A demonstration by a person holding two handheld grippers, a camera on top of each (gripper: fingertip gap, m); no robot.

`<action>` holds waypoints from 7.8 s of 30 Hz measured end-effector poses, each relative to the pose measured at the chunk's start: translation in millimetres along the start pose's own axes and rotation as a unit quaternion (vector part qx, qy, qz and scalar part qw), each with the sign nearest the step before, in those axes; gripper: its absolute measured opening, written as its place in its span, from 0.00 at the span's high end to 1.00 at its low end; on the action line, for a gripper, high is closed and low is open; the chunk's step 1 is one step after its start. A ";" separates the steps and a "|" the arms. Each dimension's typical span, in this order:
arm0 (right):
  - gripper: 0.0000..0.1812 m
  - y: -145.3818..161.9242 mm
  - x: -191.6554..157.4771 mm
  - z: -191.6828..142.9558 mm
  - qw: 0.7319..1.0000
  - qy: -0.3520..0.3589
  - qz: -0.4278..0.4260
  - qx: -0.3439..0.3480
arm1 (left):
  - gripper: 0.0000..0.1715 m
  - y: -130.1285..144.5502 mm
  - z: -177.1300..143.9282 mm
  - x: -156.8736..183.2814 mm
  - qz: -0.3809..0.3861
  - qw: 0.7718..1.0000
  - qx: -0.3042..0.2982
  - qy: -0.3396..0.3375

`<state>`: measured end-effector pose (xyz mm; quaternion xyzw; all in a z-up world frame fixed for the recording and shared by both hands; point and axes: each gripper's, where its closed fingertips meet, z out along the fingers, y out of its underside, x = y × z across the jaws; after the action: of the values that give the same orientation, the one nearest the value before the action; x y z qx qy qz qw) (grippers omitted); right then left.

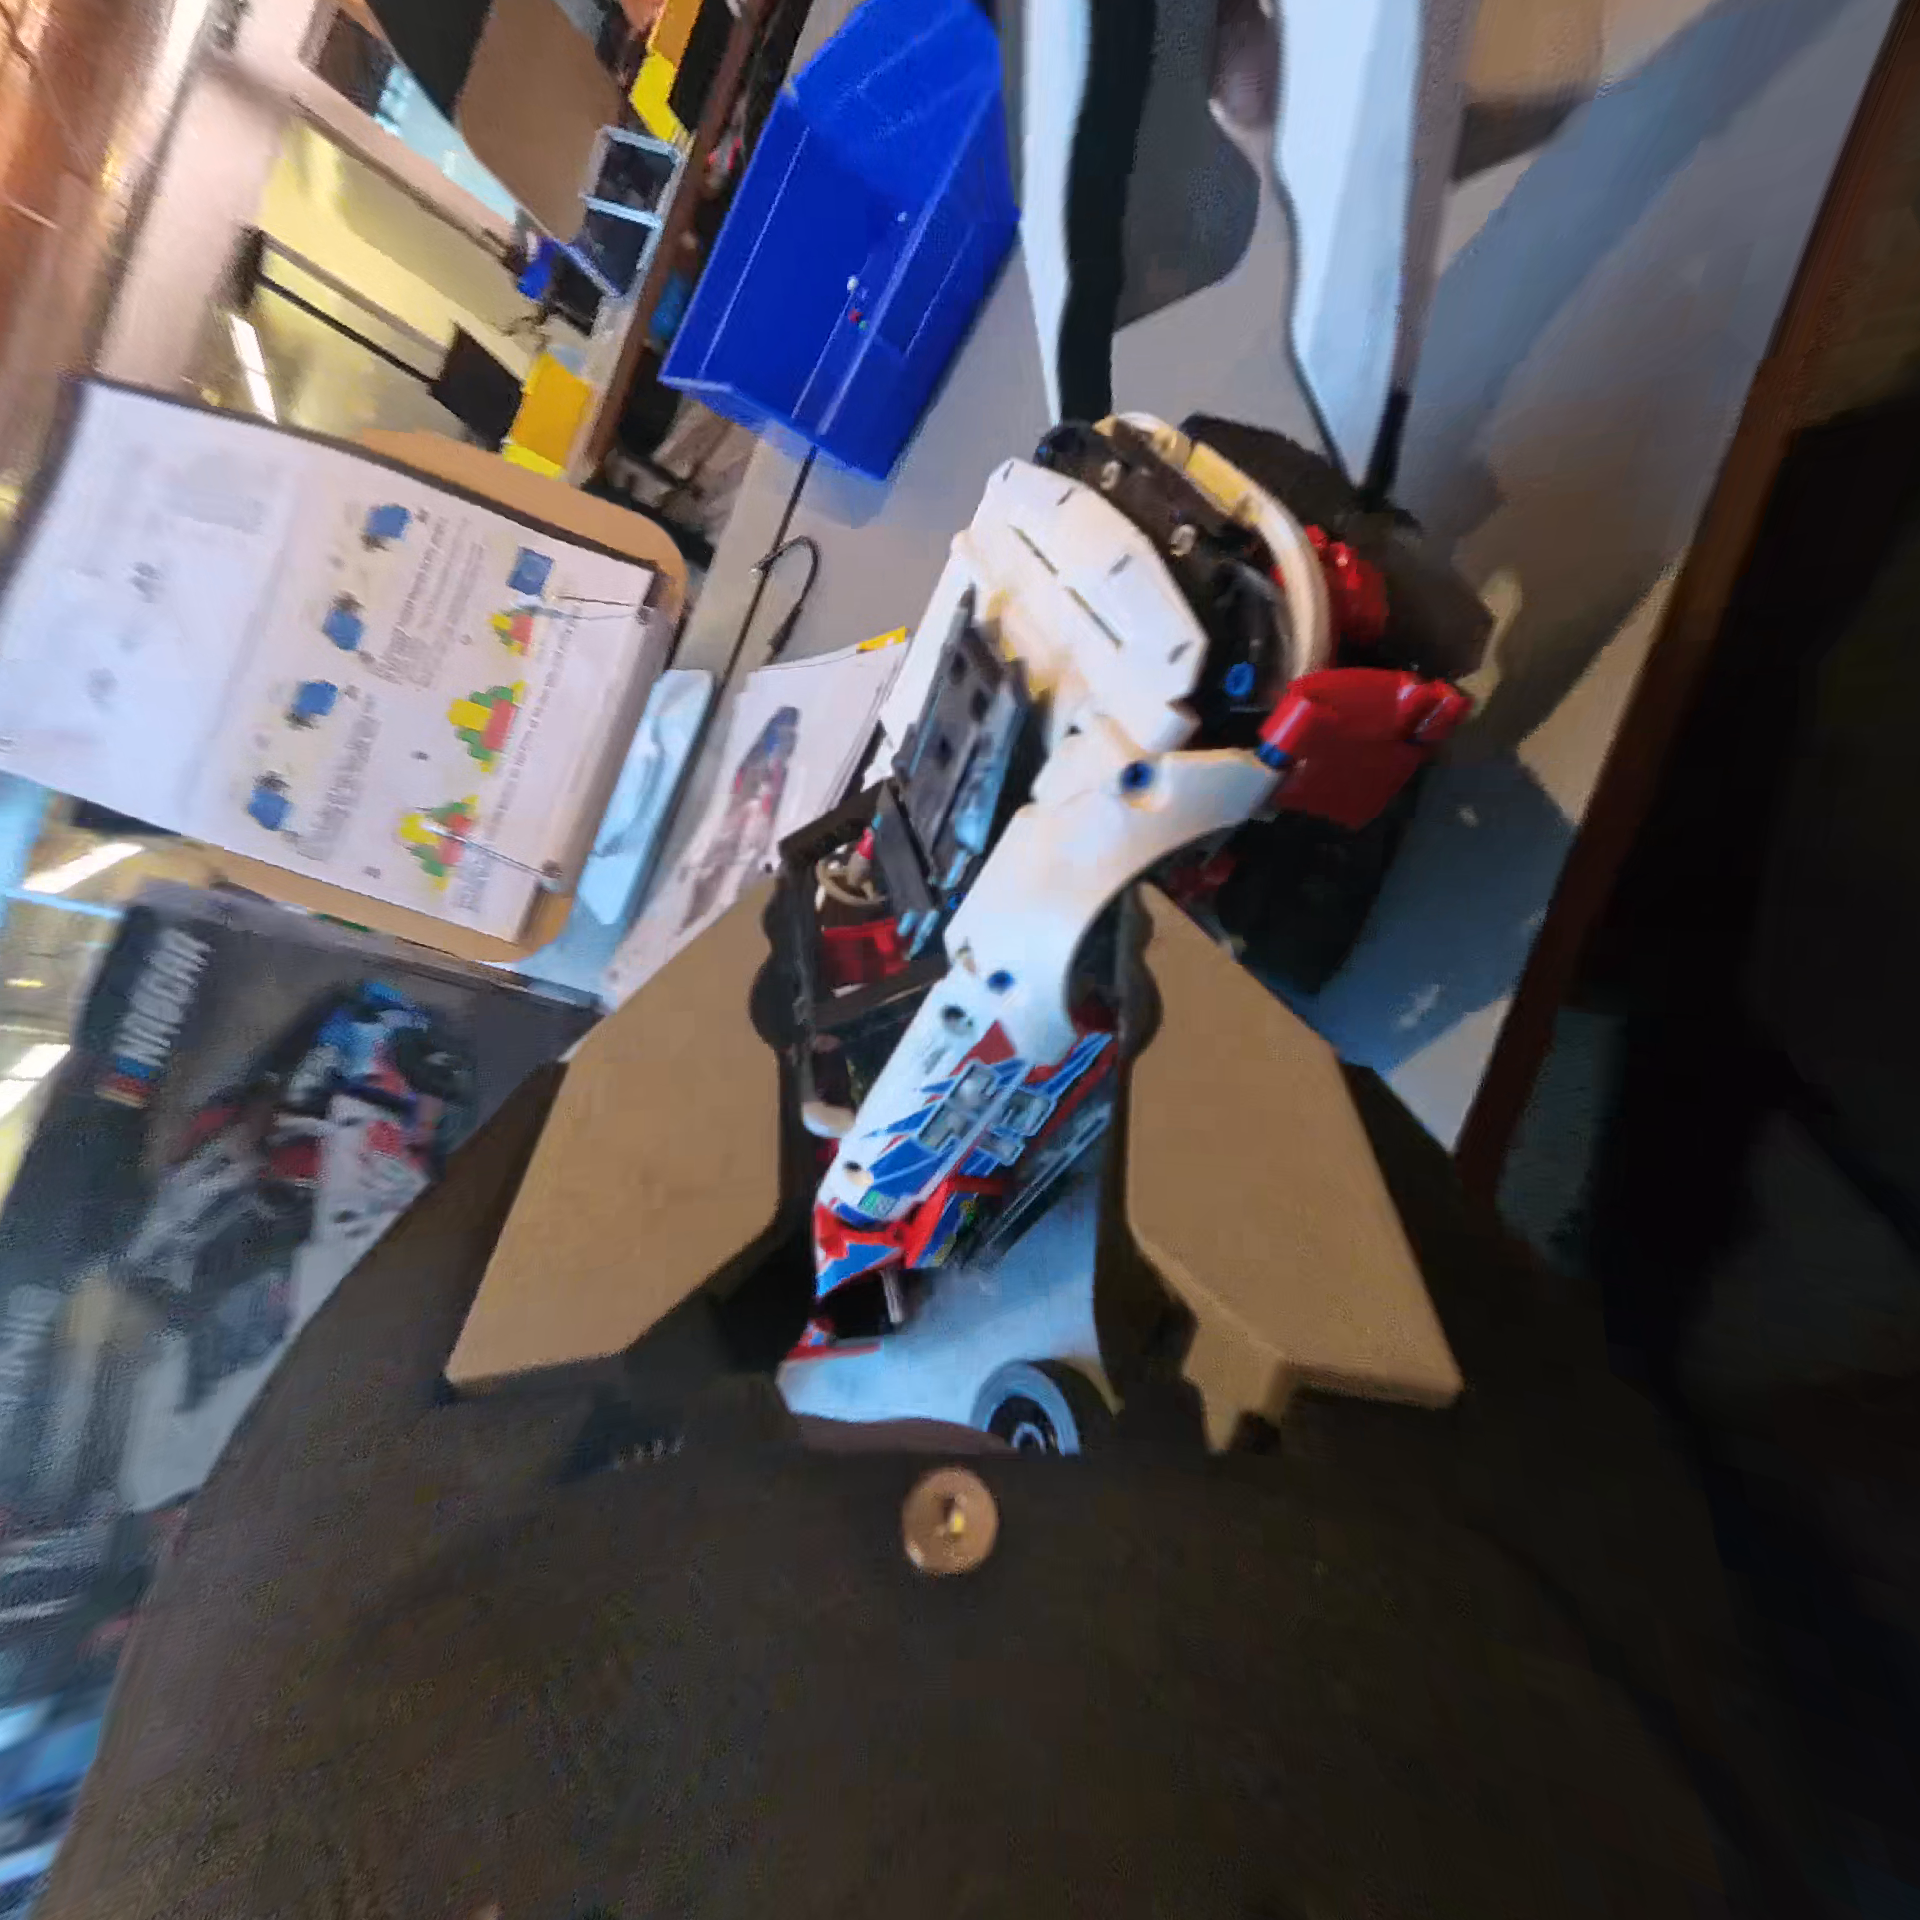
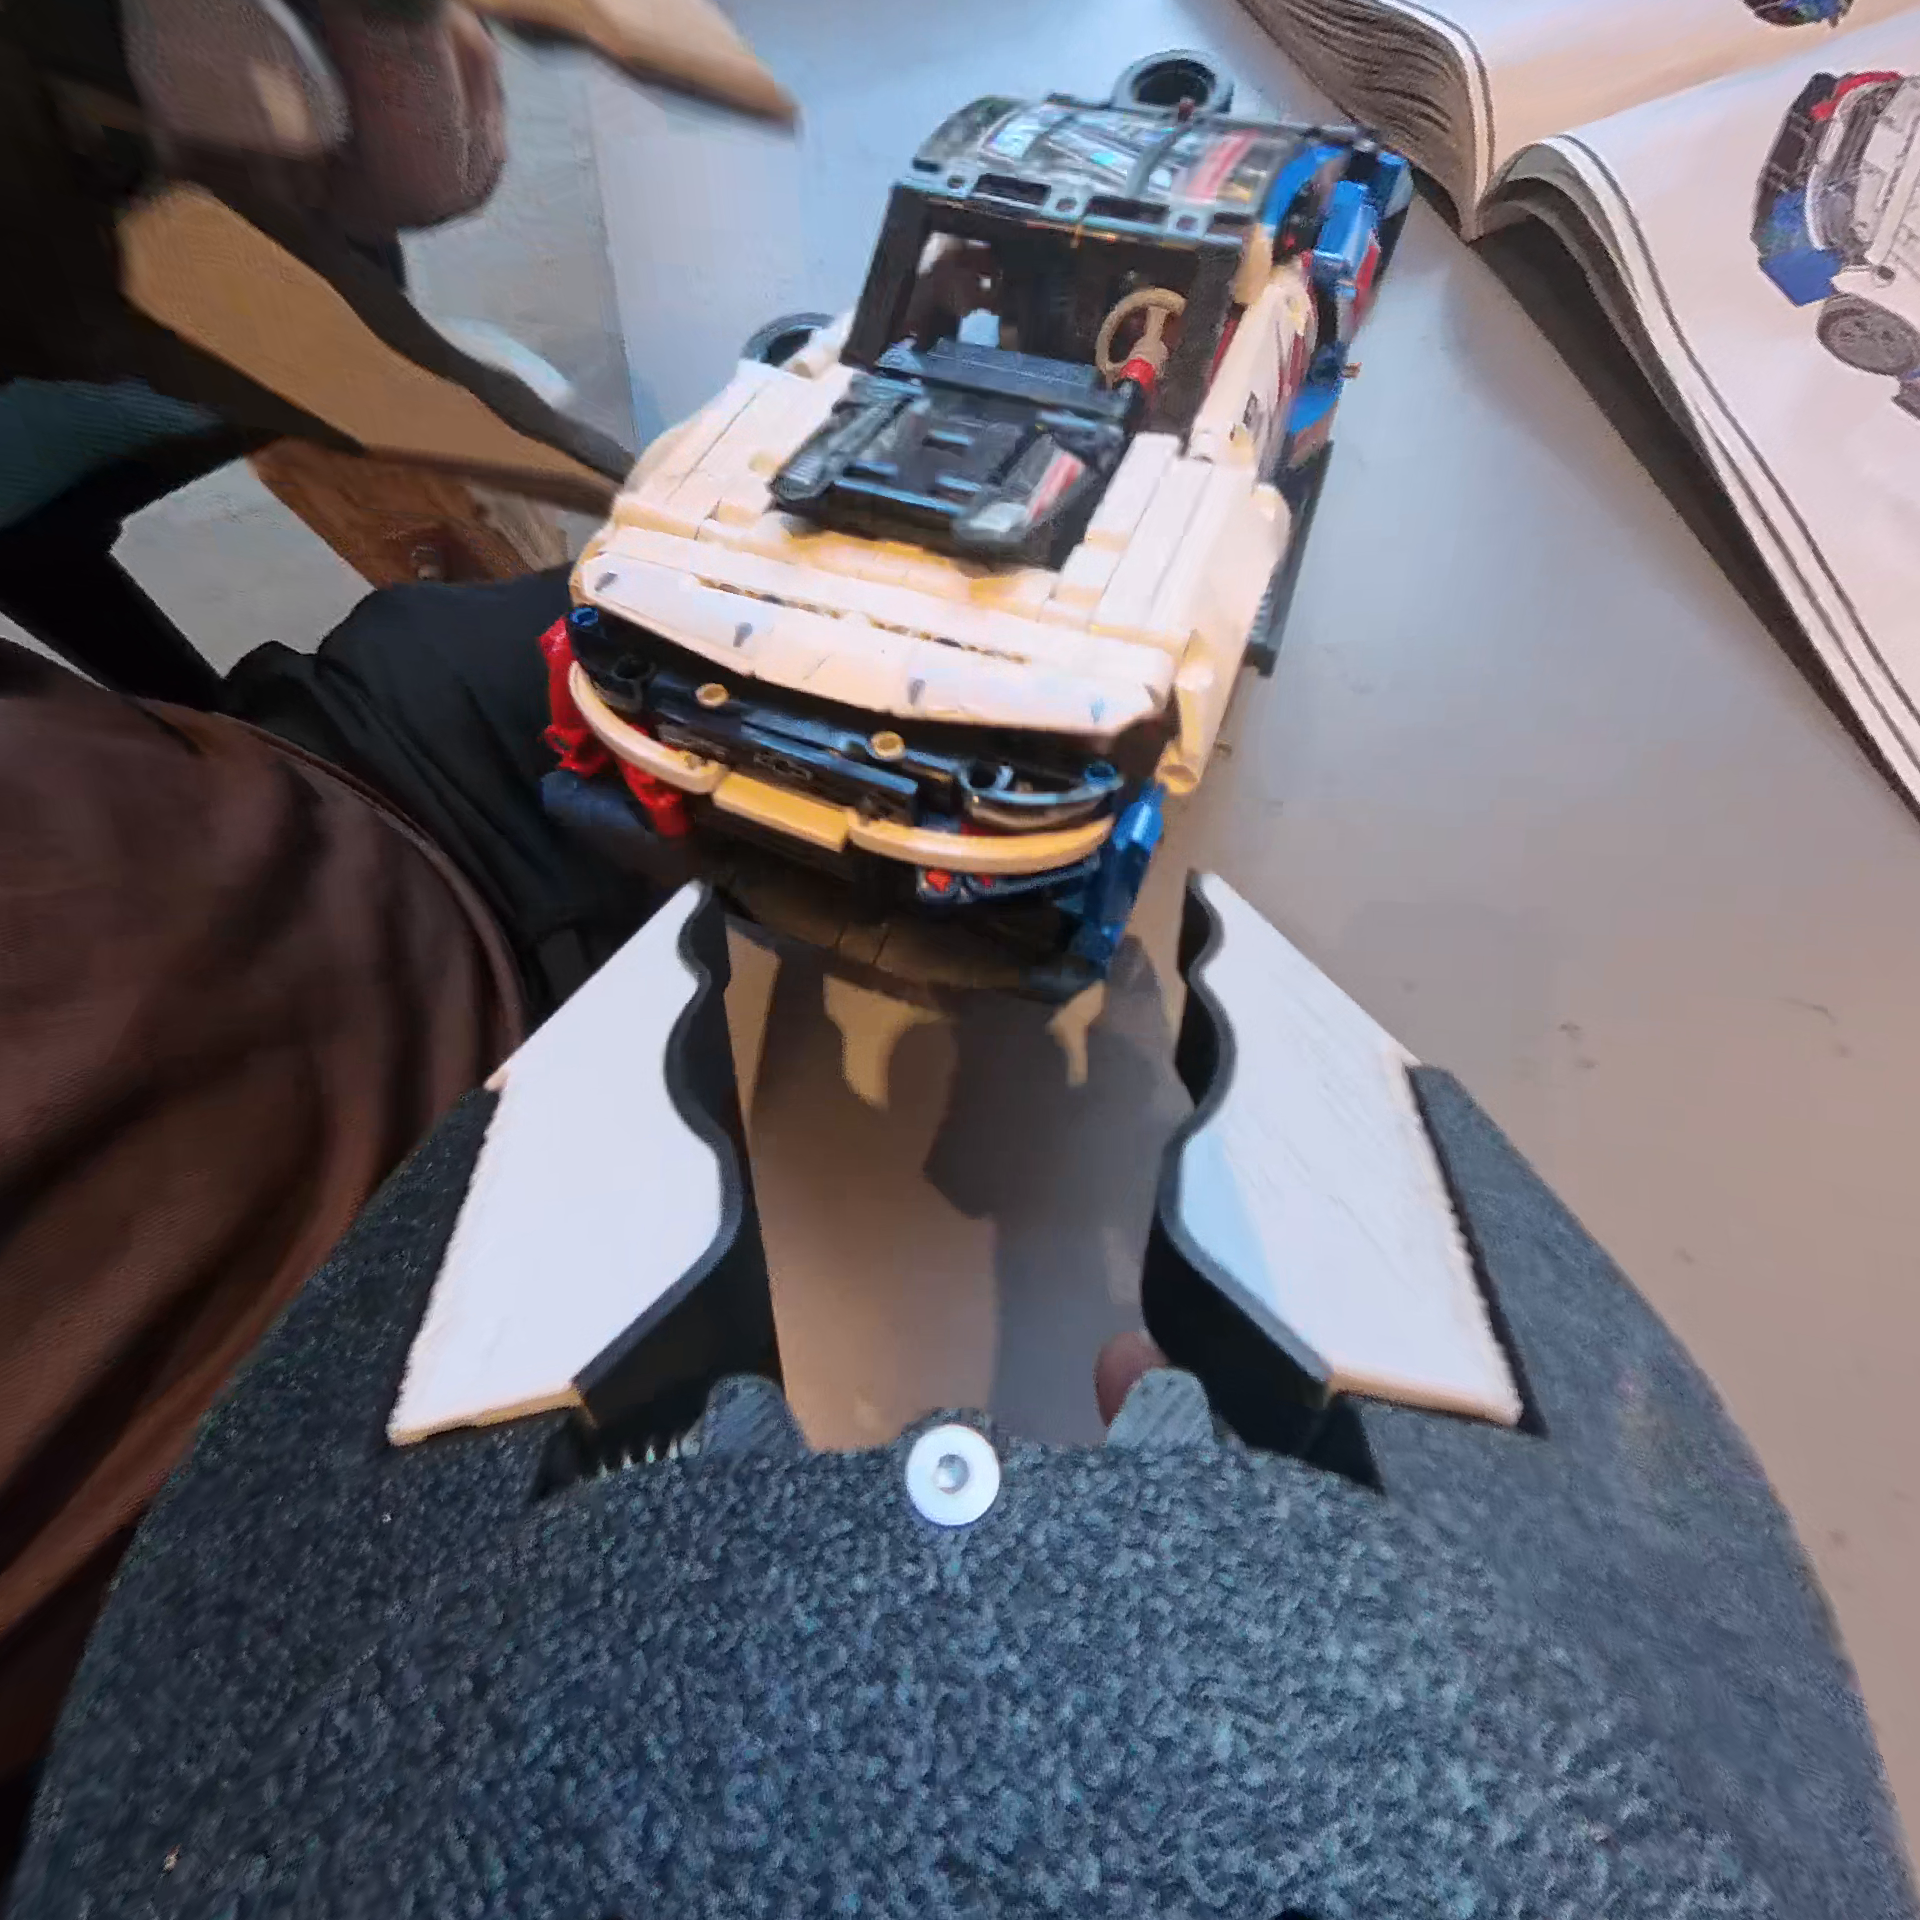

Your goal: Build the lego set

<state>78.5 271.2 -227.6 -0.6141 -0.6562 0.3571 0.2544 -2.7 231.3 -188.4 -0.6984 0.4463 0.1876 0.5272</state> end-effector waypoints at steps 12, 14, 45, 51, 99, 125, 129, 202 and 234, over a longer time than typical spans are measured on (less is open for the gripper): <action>0.44 -0.6 -20.0 -6.4 0.989 0.093 0.089 0.075 | 0.64 151.8 -15.4 -107.1 -0.365 0.929 -0.008 0.065; 0.39 1.5 -25.7 0.1 0.987 0.102 0.098 0.076 | 0.63 173.0 -3.5 -109.7 -0.429 0.898 -0.003 0.100; 0.66 31.5 26.3 45.9 0.992 0.110 -0.051 -0.034 | 0.74 181.0 1.7 -87.1 -0.520 0.835 0.006 0.180; 0.41 27.5 -19.3 55.6 0.991 0.082 0.107 0.020 | 0.56 194.8 30.1 -109.7 -0.541 0.822 -0.009 0.180; 0.34 8.5 28.1 31.9 0.982 0.160 0.085 0.051 | 0.59 162.6 38.4 -57.2 -0.592 0.775 -0.016 0.220; 0.40 18.2 18.8 23.2 0.996 0.085 0.003 0.014 | 0.58 153.1 -8.5 -28.3 -0.609 0.763 -0.029 0.216; 0.44 21.1 25.5 25.8 0.996 0.085 -0.010 0.003 | 0.58 150.3 -10.7 -25.0 -0.605 0.763 -0.027 0.224; 0.71 378.4 -10.3 -233.4 0.806 0.466 0.248 0.268 | 0.63 169.7 -11.4 -32.2 -0.563 0.816 -0.006 0.131; 0.66 816.2 12.6 174.7 0.689 0.339 0.585 -0.261 | 0.58 160.0 -18.2 -46.9 -0.604 0.785 0.068 0.119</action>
<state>451.7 248.8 -974.0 -0.9944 -0.1001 0.0155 0.0286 -162.8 227.5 -238.3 -0.8046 0.0043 -0.2846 0.5211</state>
